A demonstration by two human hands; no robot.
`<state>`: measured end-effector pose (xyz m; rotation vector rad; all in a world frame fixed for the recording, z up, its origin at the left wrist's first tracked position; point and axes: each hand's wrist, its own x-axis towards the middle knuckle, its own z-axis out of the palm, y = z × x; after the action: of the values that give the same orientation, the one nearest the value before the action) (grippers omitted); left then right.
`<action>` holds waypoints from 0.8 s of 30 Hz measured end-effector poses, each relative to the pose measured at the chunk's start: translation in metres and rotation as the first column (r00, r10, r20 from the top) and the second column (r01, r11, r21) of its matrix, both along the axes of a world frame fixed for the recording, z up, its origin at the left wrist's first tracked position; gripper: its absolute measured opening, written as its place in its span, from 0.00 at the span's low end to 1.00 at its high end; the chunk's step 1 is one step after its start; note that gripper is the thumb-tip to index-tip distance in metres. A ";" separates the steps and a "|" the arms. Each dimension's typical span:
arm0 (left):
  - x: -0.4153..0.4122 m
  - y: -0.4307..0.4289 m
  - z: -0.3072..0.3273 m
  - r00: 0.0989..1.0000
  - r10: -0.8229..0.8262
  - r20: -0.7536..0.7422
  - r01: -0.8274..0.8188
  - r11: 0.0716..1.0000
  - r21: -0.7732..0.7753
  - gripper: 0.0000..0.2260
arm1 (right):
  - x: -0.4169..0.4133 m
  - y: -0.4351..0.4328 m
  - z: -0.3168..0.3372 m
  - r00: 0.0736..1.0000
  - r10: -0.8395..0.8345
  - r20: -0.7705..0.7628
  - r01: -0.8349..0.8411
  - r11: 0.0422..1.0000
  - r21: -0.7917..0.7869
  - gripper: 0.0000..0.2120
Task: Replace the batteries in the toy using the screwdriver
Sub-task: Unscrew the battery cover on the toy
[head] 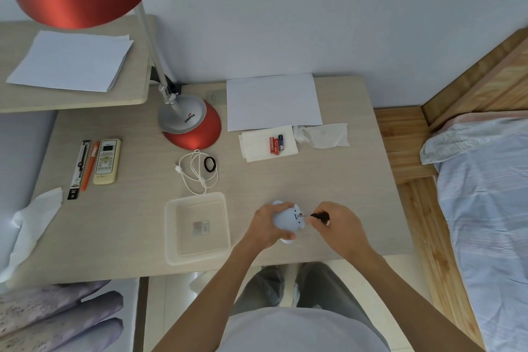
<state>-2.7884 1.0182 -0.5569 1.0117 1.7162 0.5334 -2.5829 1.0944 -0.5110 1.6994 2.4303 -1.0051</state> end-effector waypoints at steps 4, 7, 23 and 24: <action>-0.001 0.000 0.005 1.000 0.005 0.023 -0.005 1.000 -0.002 0.35 | 0.011 0.019 -0.006 0.959 -0.258 -0.115 0.254 0.966 -0.046 0.03; -0.001 -0.001 0.006 0.999 0.016 0.034 -0.015 1.000 -0.003 0.35 | 0.022 0.035 -0.013 0.935 -0.342 -0.092 0.343 0.939 -0.004 0.02; 0.000 0.002 0.006 0.999 -0.013 -0.051 0.012 1.000 -0.006 0.35 | 0.033 0.040 -0.056 0.843 -0.536 -0.043 0.535 0.844 -0.040 0.09; 0.000 0.002 0.006 0.998 -0.015 -0.053 0.015 1.000 -0.004 0.35 | 0.033 0.039 -0.054 0.852 -0.522 -0.042 0.521 0.853 -0.016 0.11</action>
<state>-2.7886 1.0204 -0.5511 1.0441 1.7541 0.4980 -2.5503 1.1329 -0.5651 2.4334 2.0106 -1.0865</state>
